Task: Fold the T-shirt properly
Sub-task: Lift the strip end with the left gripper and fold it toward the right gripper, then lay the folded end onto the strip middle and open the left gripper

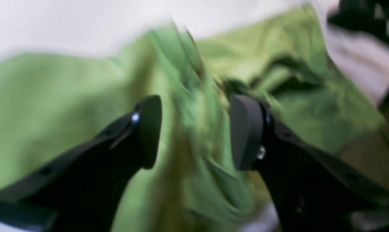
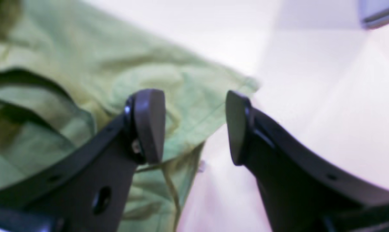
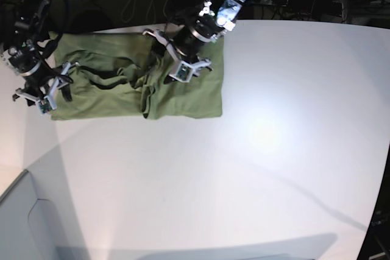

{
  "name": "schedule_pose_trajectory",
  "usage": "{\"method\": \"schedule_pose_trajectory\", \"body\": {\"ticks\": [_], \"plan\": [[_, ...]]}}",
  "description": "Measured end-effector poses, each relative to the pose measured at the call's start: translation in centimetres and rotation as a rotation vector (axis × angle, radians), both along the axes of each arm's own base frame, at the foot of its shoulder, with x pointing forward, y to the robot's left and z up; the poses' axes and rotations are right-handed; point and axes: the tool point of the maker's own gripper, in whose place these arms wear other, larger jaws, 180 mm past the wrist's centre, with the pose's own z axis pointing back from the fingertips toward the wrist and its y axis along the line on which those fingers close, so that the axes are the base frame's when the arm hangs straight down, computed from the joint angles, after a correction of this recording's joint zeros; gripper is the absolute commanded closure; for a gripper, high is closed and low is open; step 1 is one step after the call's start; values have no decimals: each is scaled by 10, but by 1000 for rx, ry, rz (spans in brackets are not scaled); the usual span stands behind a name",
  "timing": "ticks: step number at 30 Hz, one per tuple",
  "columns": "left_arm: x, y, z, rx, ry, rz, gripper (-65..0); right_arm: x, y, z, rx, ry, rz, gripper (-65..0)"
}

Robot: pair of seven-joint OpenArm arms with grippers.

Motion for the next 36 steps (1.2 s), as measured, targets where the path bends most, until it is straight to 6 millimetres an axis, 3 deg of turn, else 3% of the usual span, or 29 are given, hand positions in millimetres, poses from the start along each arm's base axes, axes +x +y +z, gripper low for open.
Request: {"method": "schedule_pose_trajectory", "body": {"ticks": [5, 12, 16, 20, 24, 28, 36], "plan": [[-20, -29, -18, 18, 39, -108, -327, -2, -5, 6, -18, -10, -11, -289], [-36, -58, -29, 49, 28, -241, -327, -15, -13, -8, -48, 86, -39, -301], [-42, -63, -23, 39, 26, -262, -327, -14, -13, -8, -46, 85, -41, -446], [-33, -62, 8, -6, -45, -253, -327, -17, -8, -18, -12, 103, -52, -551], [-33, -53, 35, -41, -106, -248, -327, -17, -11, -39, 32, 157, -80, -567], [-27, -36, 44, -29, -141, -240, -327, -21, -12, -50, 50, 185, -90, -568], [27, 48, 2, 95, -72, 36, -327, -33, -17, -60, 32, 258, -105, -567]]}}
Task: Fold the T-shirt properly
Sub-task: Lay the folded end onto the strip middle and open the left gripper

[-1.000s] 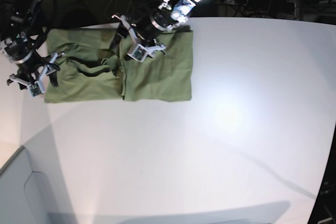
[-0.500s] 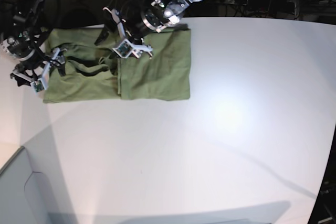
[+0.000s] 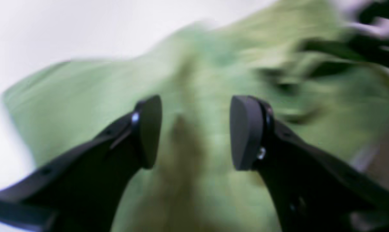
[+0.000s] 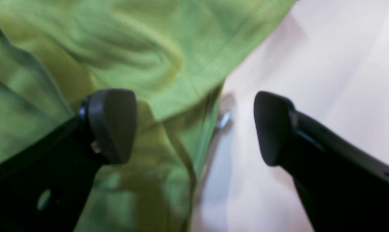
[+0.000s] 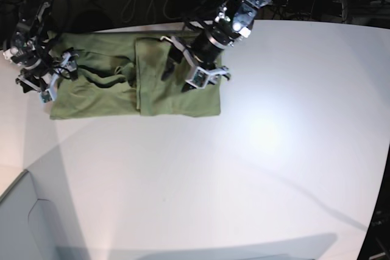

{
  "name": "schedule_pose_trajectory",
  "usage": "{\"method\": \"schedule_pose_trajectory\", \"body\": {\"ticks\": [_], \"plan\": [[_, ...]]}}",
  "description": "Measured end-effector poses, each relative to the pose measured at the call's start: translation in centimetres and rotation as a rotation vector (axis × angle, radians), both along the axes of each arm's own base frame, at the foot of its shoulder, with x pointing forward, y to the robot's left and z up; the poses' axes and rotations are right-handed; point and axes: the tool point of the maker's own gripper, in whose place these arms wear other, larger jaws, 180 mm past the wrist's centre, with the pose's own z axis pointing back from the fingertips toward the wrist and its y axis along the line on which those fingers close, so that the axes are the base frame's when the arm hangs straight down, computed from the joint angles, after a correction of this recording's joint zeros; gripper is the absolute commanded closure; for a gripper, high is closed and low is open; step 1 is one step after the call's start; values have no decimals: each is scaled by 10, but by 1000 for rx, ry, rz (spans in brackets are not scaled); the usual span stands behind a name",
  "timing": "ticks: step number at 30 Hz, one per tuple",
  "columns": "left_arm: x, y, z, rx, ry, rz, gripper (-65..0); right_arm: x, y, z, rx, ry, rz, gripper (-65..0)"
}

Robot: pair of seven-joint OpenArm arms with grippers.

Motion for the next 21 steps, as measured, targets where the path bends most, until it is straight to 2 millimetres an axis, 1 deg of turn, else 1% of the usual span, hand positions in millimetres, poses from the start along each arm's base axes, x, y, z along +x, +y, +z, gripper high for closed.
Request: {"method": "schedule_pose_trajectory", "body": {"ticks": [3, 8, 10, 12, 14, 16, 19, 21], "plan": [[6, 9, -10, 6, 26, 45, -327, 0, 0, -5, 23, 9, -12, -565], [1, 7, -14, 4, 40, 41, -327, 2, 3, -12, 81, -5, -27, -564], [-3, 9, -17, 3, 53, 50, -327, 9, 4, -14, 106, -12, -37, -562], [-9, 10, -20, 5, 65, 49, -327, 14, 5, -17, 133, -18, -49, -535], [-10, 10, -21, 10, 71, 47, -327, 17, 4, -17, 136, -22, -48, -473], [-7, 9, -18, -1, 60, 51, -327, 20, 3, -18, 145, -28, -54, -385], [-9, 10, -17, 1, 63, 53, -327, 26, 2, -18, 149, -30, -58, -254], [-11, 9, -10, -12, 54, 54, -327, 28, 2, -18, 151, -31, -58, -164]]}}
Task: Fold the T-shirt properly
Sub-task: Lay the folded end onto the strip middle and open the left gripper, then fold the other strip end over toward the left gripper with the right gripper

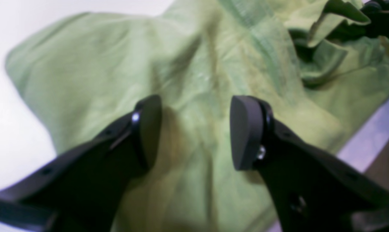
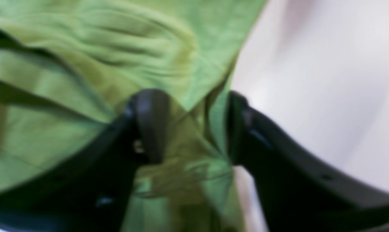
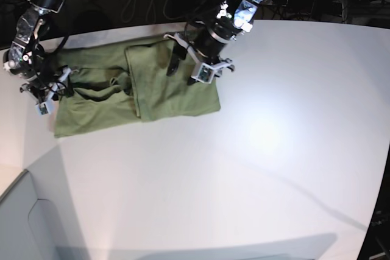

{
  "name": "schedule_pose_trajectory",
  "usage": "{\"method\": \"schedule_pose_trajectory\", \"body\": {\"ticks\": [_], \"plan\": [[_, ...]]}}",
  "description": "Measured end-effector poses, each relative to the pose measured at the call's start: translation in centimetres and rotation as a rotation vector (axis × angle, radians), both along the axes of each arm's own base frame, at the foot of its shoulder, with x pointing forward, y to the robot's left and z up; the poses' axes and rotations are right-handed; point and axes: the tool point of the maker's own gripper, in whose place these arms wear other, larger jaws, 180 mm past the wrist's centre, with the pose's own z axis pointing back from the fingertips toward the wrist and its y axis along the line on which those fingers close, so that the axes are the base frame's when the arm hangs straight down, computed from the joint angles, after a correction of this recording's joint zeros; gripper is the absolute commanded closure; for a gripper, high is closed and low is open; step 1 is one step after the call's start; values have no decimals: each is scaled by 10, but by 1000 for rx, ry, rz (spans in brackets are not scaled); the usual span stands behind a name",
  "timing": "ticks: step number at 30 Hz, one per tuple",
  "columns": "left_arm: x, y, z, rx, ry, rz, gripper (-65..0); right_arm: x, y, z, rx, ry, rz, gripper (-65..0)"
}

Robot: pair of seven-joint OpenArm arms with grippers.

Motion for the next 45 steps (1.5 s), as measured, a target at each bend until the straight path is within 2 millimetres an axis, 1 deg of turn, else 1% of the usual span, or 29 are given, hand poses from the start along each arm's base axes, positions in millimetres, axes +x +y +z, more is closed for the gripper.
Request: {"method": "schedule_pose_trajectory", "body": {"ticks": [3, 4, 5, 7, 8, 10, 12, 13, 15, 17, 21, 22, 25, 28, 31, 33, 35, 39, 43, 45], "plan": [[3, -4, 20, -28, -41, -1, -327, 0, 1, 0, 3, -4, 0, -21], [4, -5, 31, -44, -66, 2, -327, 0, 2, 0, 4, -4, 0, 0], [8, -1, 39, -53, -85, 16, -327, 1, 2, 0, 4, -4, 1, 0], [12, 11, 47, -57, -106, 50, -327, 2, 2, 1, 3, -4, 1, -3], [14, 23, 45, -47, -103, 86, -327, 3, 2, 1, 1, -1, 1, -1], [15, 48, 33, -9, -73, 153, -327, 4, 2, 2, -3, -2, 3, -1], [18, 65, 22, 24, -53, 191, -327, 5, 1, 4, -17, -2, 7, -1], [18, 71, 18, 35, -46, 201, -327, 5, 0, 6, -37, 1, 15, -1], [17, 72, 11, 40, -33, 204, -327, 2, -1, 10, -84, 18, 29, -1], [14, 72, 4, 43, -13, 203, -327, 0, -1, 19, -121, 11, 44, -1], [8, 73, -19, 62, 42, 198, -327, 11, 2, 41, -154, -57, 57, -1], [9, 72, -23, 64, 47, 197, -327, 15, 5, 46, -154, -78, 61, -1], [17, 67, -25, 45, 49, 218, -327, 17, 7, 58, -181, -107, 73, -1], [20, 64, -25, 39, 46, 215, -327, 16, 26, 67, -215, -127, 153, -1], [23, 64, -25, 41, 47, 213, -327, 17, 51, 79, -227, -165, 232, 0], [26, 62, -24, 15, 58, 218, -327, 19, 67, 88, -238, -196, 282, 0], [26, 62, -22, -14, 68, 229, -327, 20, 86, 94, -230, -221, 339, 0], [25, 61, -22, -45, 82, 239, -327, 19, 121, 96, -215, -240, 442, 0], [25, 61, -22, -44, 82, 239, -327, 13, 159, 91, -172, -238, 550, 0], [25, 61, -22, -45, 82, 239, -327, 9, 172, 88, -162, -233, 594, 0]]}}
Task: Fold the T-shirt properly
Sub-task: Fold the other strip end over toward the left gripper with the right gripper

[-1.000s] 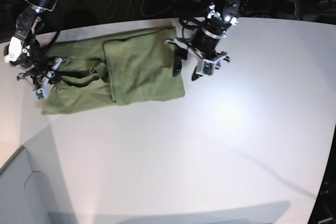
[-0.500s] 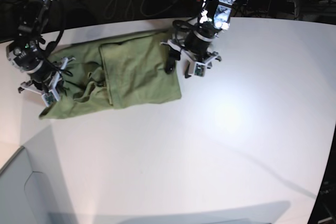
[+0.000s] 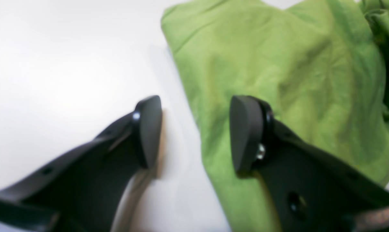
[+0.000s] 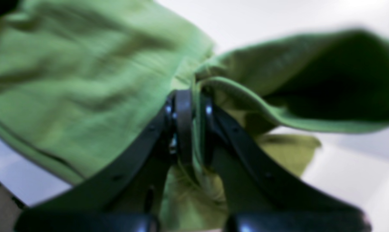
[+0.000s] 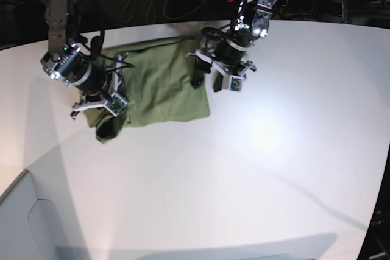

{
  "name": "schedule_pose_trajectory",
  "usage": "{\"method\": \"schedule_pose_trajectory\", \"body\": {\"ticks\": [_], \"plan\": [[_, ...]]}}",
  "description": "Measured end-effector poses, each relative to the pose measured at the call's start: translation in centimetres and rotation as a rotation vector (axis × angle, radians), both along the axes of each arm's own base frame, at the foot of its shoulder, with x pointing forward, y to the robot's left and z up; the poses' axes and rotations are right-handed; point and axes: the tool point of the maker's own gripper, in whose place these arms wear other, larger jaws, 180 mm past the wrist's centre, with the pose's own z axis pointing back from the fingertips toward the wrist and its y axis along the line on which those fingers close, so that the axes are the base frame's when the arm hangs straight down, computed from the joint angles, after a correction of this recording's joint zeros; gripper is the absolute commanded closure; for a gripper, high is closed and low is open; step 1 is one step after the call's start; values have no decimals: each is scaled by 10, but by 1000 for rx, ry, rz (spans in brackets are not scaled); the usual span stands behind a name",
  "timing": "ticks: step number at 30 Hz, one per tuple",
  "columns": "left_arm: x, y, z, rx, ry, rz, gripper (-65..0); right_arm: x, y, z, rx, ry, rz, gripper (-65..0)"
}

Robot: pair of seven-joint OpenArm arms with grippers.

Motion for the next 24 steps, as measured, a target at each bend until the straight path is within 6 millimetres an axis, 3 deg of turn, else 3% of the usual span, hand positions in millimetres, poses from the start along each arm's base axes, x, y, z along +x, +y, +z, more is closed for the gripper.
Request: {"method": "schedule_pose_trajectory", "body": {"ticks": [5, 14, 19, 24], "plan": [[0, 0, 0, 0, 0, 0, -327, -13, 39, -6, 24, 26, 120, 0], [0, 0, 0, 1, 1, 0, -327, -21, 82, -4, 53, 24, 247, 0], [0, 1, 0, 3, 1, -1, -327, -18, 101, 1, 88, 14, 275, 0], [0, 1, 0, 4, 0, -1, -327, -17, 93, -22, 58, 79, 260, 0]]}}
